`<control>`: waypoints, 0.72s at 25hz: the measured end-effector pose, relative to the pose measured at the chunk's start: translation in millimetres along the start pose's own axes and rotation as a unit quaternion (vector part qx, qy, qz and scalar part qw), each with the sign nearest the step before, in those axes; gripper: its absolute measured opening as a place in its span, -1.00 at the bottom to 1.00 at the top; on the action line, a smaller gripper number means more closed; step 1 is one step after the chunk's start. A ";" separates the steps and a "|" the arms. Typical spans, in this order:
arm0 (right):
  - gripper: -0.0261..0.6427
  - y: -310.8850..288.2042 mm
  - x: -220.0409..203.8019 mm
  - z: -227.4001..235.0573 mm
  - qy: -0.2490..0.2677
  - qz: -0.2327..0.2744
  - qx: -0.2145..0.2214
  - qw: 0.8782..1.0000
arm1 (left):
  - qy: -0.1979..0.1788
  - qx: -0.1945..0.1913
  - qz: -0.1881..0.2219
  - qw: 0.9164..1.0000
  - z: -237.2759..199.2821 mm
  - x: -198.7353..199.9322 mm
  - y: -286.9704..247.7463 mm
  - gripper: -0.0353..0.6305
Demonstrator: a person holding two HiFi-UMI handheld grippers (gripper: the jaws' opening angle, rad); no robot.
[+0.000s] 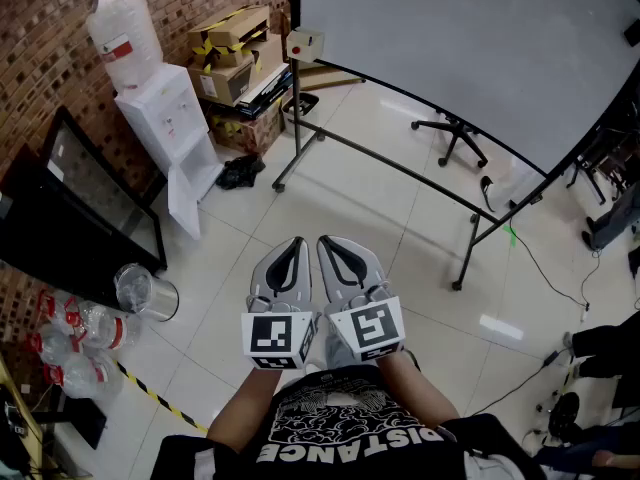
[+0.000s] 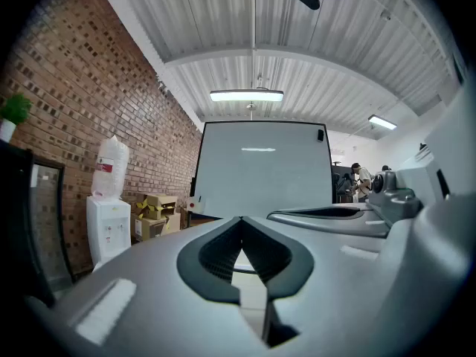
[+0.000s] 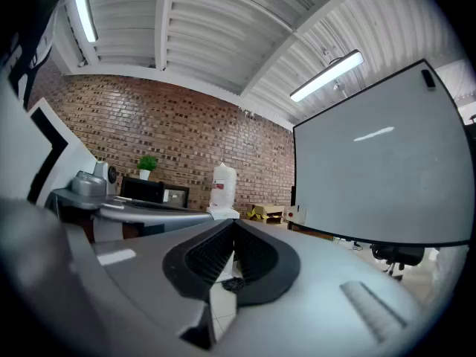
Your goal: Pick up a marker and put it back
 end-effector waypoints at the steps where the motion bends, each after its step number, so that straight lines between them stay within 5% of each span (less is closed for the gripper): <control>1: -0.92 -5.6 0.2 3.2 0.000 0.002 0.000 1.000 | -0.001 0.001 0.002 1.000 -3.1 1.0 -5.0 -0.88; 18: -0.92 -127.5 2.6 100.8 -0.010 0.020 0.003 1.000 | -0.024 0.006 0.002 1.000 -55.2 16.8 -151.3 -0.88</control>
Point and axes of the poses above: the fingertips, and each gripper's own axes: y backward along the fingers, z to its right, x out of its top, the point moved 2 cm from there along y, backward along the fingers, and after that the axes turned 1 degree about -x, right-handed, at the moved point
